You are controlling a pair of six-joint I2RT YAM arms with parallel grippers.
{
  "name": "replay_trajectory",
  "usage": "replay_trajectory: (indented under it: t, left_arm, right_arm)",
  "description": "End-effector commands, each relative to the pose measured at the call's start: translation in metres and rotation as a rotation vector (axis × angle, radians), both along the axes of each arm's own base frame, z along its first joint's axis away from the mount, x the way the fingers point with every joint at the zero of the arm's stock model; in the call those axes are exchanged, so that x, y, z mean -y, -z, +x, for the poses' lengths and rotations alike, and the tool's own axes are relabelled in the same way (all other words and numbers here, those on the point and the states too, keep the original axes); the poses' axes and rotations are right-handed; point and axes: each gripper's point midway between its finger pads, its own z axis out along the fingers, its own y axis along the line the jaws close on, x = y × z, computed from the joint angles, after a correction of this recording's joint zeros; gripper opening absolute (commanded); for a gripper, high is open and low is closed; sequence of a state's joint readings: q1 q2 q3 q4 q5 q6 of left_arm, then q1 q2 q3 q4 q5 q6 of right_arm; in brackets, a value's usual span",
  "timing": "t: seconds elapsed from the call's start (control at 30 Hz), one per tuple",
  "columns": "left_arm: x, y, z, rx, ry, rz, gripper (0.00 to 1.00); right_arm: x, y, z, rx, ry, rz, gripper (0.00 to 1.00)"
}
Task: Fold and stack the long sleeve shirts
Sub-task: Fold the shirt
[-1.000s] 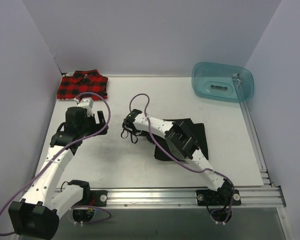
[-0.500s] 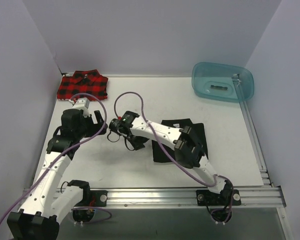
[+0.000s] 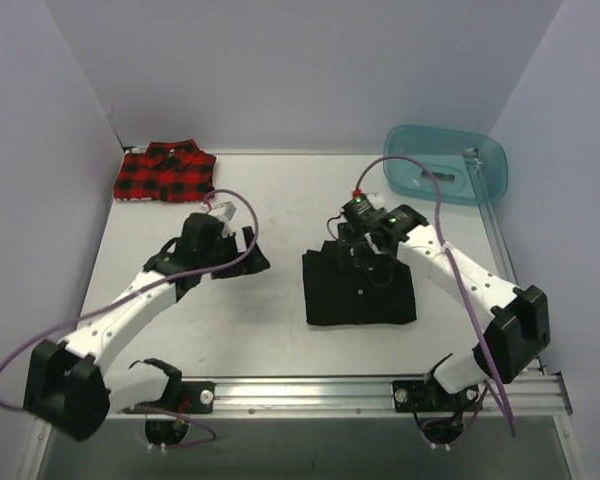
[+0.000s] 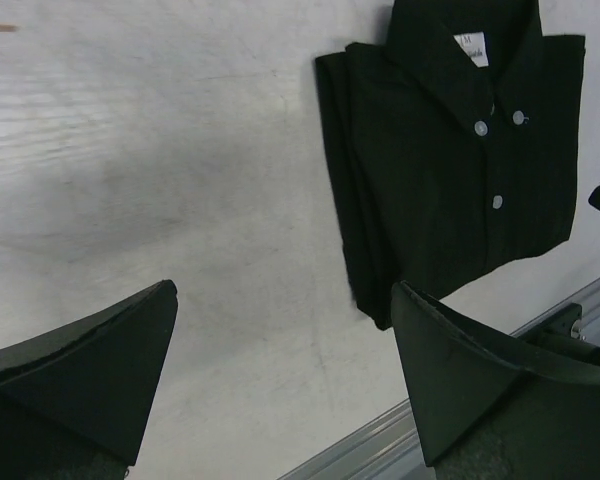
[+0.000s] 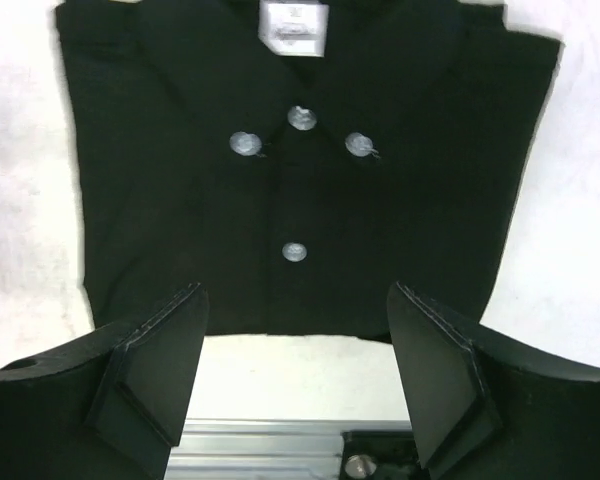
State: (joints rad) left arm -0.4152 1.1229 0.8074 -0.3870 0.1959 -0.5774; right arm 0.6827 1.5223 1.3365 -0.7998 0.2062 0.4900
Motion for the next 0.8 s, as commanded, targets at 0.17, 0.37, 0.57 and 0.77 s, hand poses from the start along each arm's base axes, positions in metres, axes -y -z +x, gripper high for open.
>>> replay_trajectory:
  t: [0.17, 0.37, 0.57, 0.77]
  left_arm:
    - [0.106, 0.015, 0.053, -0.018, 0.084, -0.088, 0.97]
    - [0.147, 0.053, 0.067, -0.083, 0.120, -0.043, 0.94]
    - [0.157, 0.088, 0.065, -0.129, 0.124, 0.036, 0.82]
    - [0.153, 0.115, 0.062, -0.161, 0.112, 0.087, 0.67]
  right_arm:
    - [0.027, -0.004, -0.005, 0.155, 0.127, 0.371, 0.72]
    - [0.048, 0.005, -0.017, 0.176, 0.177, 0.406, 0.72]
    - [0.055, 0.010, -0.019, 0.178, 0.196, 0.426, 0.72]
    - [0.050, 0.016, -0.020, 0.159, 0.188, 0.453, 0.71]
